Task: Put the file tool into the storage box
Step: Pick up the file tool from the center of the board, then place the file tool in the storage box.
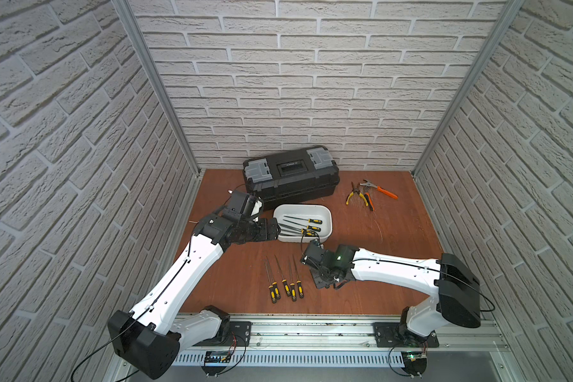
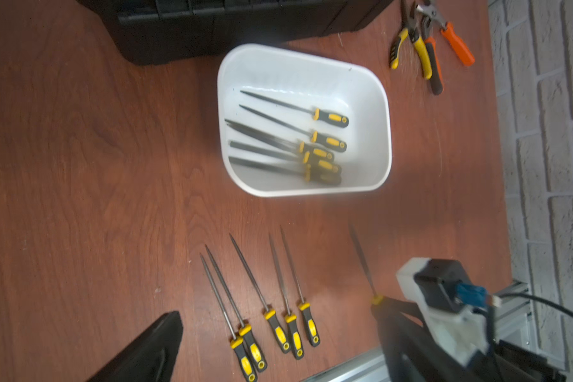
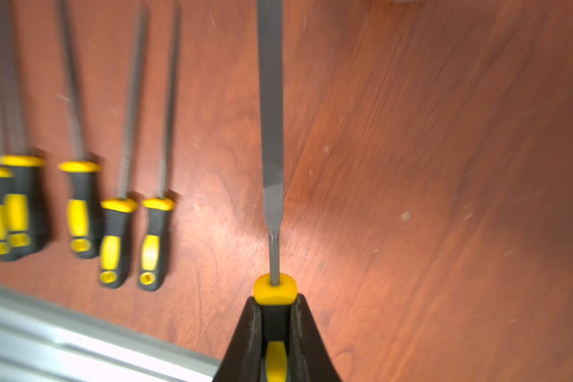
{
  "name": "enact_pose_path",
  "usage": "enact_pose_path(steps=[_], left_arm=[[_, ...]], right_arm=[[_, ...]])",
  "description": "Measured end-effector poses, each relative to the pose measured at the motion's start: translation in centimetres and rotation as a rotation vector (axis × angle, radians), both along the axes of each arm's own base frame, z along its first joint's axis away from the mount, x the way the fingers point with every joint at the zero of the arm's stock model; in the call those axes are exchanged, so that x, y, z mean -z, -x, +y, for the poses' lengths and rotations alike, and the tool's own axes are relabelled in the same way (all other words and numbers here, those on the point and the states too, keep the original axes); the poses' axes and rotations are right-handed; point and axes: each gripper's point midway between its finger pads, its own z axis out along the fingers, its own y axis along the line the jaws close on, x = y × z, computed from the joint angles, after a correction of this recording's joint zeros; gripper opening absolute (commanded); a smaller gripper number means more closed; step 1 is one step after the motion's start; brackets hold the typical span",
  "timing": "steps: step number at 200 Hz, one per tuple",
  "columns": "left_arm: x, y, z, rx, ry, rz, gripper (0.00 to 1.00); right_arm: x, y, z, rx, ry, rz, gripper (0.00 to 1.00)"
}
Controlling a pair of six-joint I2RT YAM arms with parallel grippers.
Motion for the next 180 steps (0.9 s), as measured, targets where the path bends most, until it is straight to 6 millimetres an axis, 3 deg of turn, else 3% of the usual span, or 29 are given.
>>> enact_pose_path(steps=[21, 52, 86, 119, 150, 180], left_arm=[[-1.5, -2.3, 0.3, -0.028, 0.031, -0.027, 0.98], [-3.5, -5.0, 0.0, -0.018, 0.078, -0.075, 0.98], [-3.3, -6.8, -1.1, 0.024, 0.137, -0.090, 0.98], [-1.6, -8.3, -1.4, 0.011, 0.175, -0.059, 0.98], [-0.2, -9.7, -1.6, -0.007, 0.173, -0.016, 0.98], [-0.2, -11.5, -2.0, -0.023, 0.175, -0.007, 0.98]], right_arm=[[-3.3, -2.2, 0.5, -0.087, -0.041, -0.053, 0.02], [-6.3, -4.9, 0.3, -0.240, -0.068, -0.071, 0.03], [-8.3, -9.3, -0.1, -0.408, -0.051, -0.076, 0.02], [-6.9, -13.9, 0.0, -0.563, 0.012, -0.053, 0.02], [-3.5, -17.3, 0.5, -0.685, 0.086, -0.024, 0.02], [-0.1, -19.8, 1.1, -0.764, 0.141, -0.005, 0.02]])
